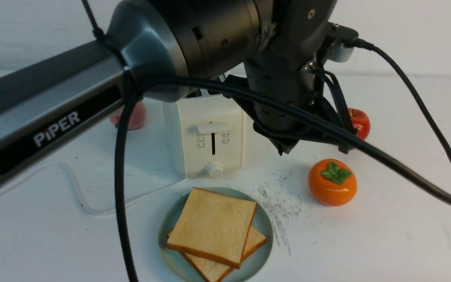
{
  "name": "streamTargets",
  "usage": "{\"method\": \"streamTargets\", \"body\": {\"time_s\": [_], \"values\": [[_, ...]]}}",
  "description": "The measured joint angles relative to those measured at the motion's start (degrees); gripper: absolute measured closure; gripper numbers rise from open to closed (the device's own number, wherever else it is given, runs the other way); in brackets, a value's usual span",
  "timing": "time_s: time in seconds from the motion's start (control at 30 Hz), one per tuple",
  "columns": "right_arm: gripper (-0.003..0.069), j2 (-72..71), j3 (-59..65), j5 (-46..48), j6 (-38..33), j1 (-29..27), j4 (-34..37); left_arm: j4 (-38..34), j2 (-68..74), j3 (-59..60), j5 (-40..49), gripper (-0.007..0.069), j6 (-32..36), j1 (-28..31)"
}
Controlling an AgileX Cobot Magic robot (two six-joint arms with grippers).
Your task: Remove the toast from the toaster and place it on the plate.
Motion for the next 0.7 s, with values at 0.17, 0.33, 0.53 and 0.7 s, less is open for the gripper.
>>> {"method": "streamTargets", "body": {"time_s": [0.17, 0.33, 0.53, 0.7], "values": [[0.0636, 0.0, 0.0, 0.0, 0.0, 0.0, 0.21, 7.66, -3.32, 0.0, 0.0, 0.0638, 2.78, 0.0], [0.0631, 0.0, 0.0, 0.0, 0.0, 0.0, 0.35, 10.31, -12.66, 1.04, 0.0, 0.0638, 2.97, 0.07], [0.0624, 0.0, 0.0, 0.0, 0.0, 0.0, 0.55, 9.44, -31.13, 15.63, 0.01, 0.0638, 2.97, 0.07], [0.0618, 0.0, 0.0, 0.05, 0.0, 0.0, 0.55, 11.81, -49.56, 34.0, 0.01, 0.0638, 1.25, 0.07]]}}
